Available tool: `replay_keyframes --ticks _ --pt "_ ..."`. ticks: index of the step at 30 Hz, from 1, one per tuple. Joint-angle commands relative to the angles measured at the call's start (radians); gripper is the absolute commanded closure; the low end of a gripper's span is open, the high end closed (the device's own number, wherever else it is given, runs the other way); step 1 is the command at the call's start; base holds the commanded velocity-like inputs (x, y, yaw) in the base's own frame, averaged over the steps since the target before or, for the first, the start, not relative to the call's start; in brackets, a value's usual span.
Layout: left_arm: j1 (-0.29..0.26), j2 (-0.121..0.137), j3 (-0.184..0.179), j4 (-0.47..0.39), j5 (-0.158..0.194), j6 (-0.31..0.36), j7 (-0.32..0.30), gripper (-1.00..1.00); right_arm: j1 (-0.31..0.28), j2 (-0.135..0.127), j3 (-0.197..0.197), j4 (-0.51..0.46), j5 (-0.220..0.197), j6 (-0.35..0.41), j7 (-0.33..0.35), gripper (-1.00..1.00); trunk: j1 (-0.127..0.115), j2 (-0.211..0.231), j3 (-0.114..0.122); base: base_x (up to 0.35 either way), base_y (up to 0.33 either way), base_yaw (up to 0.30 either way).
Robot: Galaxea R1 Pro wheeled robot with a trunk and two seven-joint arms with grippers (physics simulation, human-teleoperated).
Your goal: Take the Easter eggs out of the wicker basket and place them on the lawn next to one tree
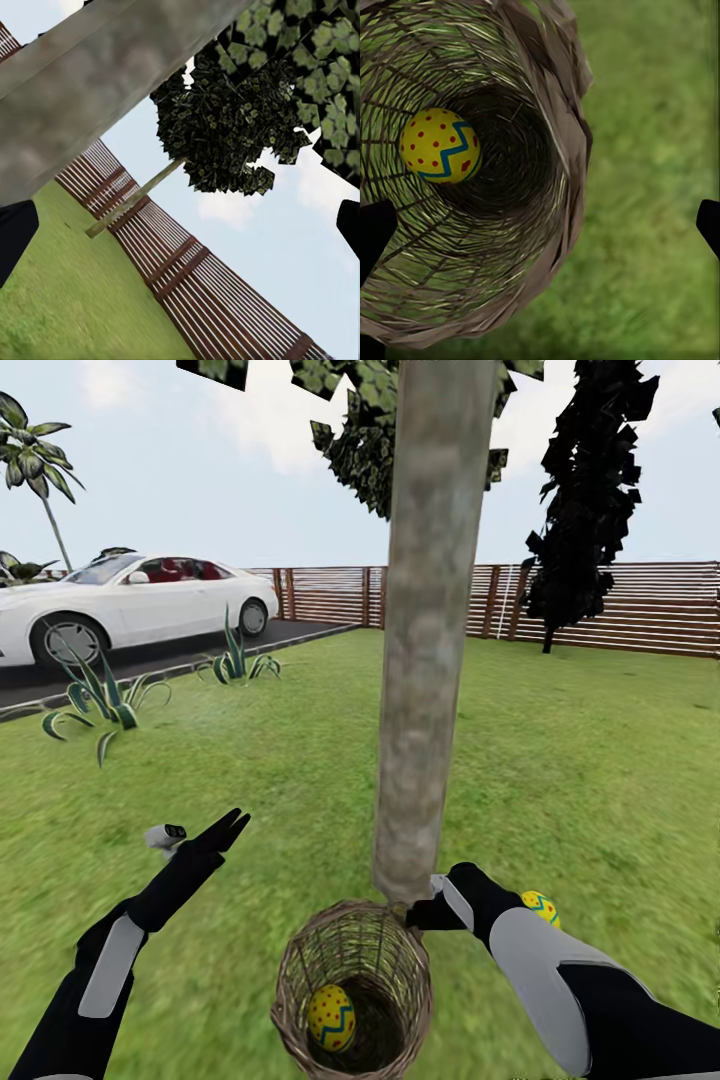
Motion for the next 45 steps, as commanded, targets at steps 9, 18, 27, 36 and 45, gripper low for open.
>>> replay_keyframes --ticks 9,18,27,36,45 --pt "0.0 0.0 0.0 -0.001 0.005 0.007 0.0 -1.0 0.0 0.011 -0.007 0.0 0.01 0.002 0.008 -1.0 0.0 0.0 0.0 0.032 0.23 -0.025" --pt "0.0 0.001 0.001 -0.003 0.005 0.007 -0.001 -1.0 0.0 0.016 -0.007 0.001 0.012 0.0 0.007 -1.0 0.0 0.0 0.0 0.086 0.299 0.0" --pt "0.0 0.0 0.001 -0.001 0.004 0.004 -0.001 -1.0 0.0 0.016 -0.007 0.007 0.019 -0.015 -0.005 -1.0 0.0 0.0 0.0 0.094 0.203 0.0" --pt "0.0 0.002 0.001 -0.001 0.004 0.005 -0.003 -1.0 0.001 0.016 -0.008 0.084 0.013 -0.138 -0.156 -1.0 0.0 0.0 0.0 0.004 0.008 0.0" --pt "0.0 0.003 0.002 -0.007 0.005 0.007 -0.036 -1.0 0.001 0.014 -0.009 0.119 0.01 -0.144 -0.165 -1.0 0.0 0.0 0.0 0.0 0.0 0.0"
